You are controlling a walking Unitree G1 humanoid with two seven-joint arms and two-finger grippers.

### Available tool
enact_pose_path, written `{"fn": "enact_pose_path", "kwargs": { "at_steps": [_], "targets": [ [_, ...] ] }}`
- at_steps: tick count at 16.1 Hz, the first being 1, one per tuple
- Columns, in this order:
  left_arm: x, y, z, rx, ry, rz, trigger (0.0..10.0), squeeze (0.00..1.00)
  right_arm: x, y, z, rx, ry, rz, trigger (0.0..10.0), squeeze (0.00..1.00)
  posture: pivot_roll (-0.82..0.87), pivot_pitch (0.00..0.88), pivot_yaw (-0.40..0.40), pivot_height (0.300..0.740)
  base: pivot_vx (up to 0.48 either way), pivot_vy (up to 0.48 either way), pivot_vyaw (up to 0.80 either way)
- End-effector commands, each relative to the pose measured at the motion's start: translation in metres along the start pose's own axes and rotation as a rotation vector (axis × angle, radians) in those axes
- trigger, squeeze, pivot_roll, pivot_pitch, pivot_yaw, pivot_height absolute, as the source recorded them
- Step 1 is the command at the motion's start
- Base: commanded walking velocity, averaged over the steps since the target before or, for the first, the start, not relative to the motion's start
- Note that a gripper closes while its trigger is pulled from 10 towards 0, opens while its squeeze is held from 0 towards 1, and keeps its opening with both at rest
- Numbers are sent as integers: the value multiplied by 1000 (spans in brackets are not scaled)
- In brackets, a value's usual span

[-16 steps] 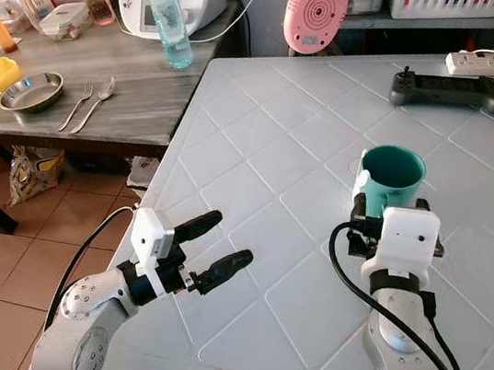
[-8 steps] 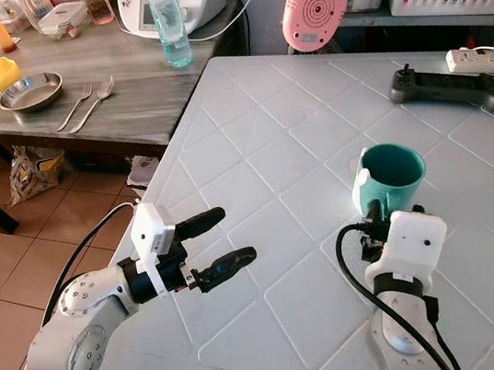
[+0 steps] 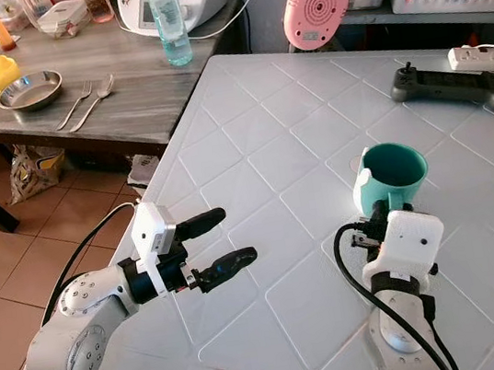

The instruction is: Setting the table

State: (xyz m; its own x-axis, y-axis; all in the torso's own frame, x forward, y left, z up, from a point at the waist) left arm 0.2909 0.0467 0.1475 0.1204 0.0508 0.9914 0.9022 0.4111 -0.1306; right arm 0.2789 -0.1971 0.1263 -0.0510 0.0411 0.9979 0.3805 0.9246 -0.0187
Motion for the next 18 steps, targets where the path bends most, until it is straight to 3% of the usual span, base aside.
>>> {"fn": "enact_pose_path", "kwargs": {
  "at_steps": [1, 12, 14, 18],
  "targets": [
    [3, -2, 1, -4, -7, -17, 10000, 0, -1, 5, 0, -3, 6, -28, 0, 0, 61, 126, 36, 740, 0, 0, 0],
    [-1, 7, 2, 42, -32, -23, 10000, 0, 4, 2, 0, 5, -24, 6, 0, 0, 55, 122, 29, 740, 0, 0, 0],
    [0, 19, 1, 109, -54, -49, 10000, 0, 17, 5, 1, 54, -81, 64, 0, 0, 54, 118, 26, 740, 0, 0, 0],
    [17, 62, 3, 379, -147, -65, 10000, 0, 44, 2, 0, 81, -180, 126, 0, 0, 53, 93, 13, 740, 0, 0, 0]
  ]
}}
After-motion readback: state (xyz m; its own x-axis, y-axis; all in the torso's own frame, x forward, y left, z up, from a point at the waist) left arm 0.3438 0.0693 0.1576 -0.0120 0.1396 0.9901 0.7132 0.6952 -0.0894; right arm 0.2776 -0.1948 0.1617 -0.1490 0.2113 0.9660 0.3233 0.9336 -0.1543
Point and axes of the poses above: a point about 5 cm out from each wrist's last joint towards the gripper, its own z axis pointing back from the gripper into the wrist, its own x axis along the axis of the wrist's last joint, y = z × x, the point moved 5 cm from there along -z, pointing out of the wrist towards the gripper, and after that the axes turned 3 degrees about z, right-handed, at the moved point
